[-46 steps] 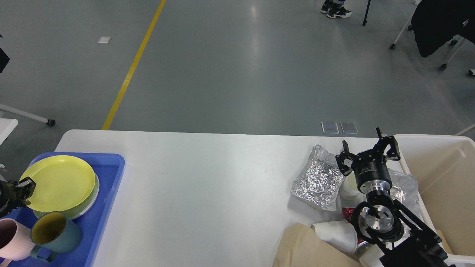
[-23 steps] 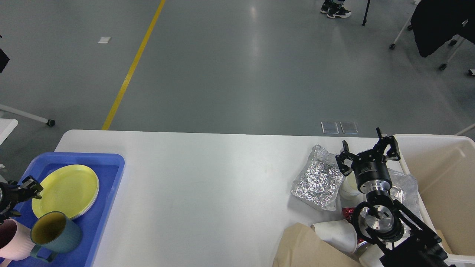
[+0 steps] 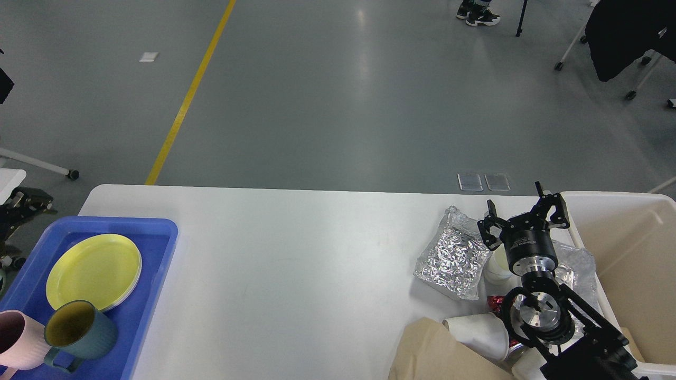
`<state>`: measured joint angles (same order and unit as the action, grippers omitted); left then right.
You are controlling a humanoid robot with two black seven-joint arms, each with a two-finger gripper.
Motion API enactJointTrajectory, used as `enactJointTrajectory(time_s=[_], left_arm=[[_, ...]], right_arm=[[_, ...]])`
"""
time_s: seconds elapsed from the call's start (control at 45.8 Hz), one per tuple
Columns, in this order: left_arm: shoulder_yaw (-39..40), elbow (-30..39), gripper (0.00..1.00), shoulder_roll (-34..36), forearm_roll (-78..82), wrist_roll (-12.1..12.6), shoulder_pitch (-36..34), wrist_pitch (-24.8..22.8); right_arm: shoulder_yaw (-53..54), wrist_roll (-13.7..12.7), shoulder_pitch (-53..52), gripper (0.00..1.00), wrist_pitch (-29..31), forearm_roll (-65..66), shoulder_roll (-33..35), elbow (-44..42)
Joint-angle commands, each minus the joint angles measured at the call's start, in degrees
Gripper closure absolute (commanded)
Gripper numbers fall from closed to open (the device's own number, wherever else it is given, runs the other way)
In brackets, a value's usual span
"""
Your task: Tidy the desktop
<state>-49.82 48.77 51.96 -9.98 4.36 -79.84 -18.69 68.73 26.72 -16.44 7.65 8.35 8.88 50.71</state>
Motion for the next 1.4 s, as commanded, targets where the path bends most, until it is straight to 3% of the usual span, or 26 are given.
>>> enactJointTrajectory(time_s=[0.0,0.197,0.481,0.612,0.699,0.787,0.896,0.94,1.136,1.377], left_arm=[[13.0,-0.2,0.04,5.2,0.0,-0.6,0.6,0.0],[34.5,-0.5,0.04,4.8,0.0,-0.7,10.1,0.0],[73.0,-5.9,0.04,-7.7,0.0,-0.7,27.7,0.1],[87.0,-6.3,0.04,-12.5,0.0,-0.8,33.4,0.1],[95.8,-6.3,0.04,-15.6,-0.1,-3.9,37.6,0.0],[103.4,-6.2,0.04,-18.9,0.0,-10.9,43.8,-0.1],[109.2,-5.0,0.04,-23.6,-0.2,-19.9,47.8,-2.5],[111.0,-3.9,0.04,-25.0,-0.4,-21.4,49.8,-2.6],[116.5,11.7,0.04,-27.4,0.4,-21.5,63.9,-2.4],[119.7,12.4,0.04,-29.8,5.3,-19.7,69.7,-4.3]], right_arm=[[0.0,0.0,0.0,0.0,0.0,0.0,0.0,-0.1],[0.0,0.0,0.0,0.0,0.0,0.0,0.0,-0.1],[0.0,0.0,0.0,0.0,0.0,0.0,0.0,-0.1],[0.0,0.0,0.0,0.0,0.0,0.0,0.0,0.0],[0.0,0.0,0.0,0.0,0.0,0.0,0.0,0.0],[0.0,0.0,0.0,0.0,0.0,0.0,0.0,0.0],[0.0,0.0,0.0,0.0,0.0,0.0,0.0,0.0],[0.0,0.0,0.0,0.0,0.0,0.0,0.0,0.0],[0.0,0.0,0.0,0.0,0.0,0.0,0.0,0.0],[0.0,0.0,0.0,0.0,0.0,0.0,0.0,0.0]])
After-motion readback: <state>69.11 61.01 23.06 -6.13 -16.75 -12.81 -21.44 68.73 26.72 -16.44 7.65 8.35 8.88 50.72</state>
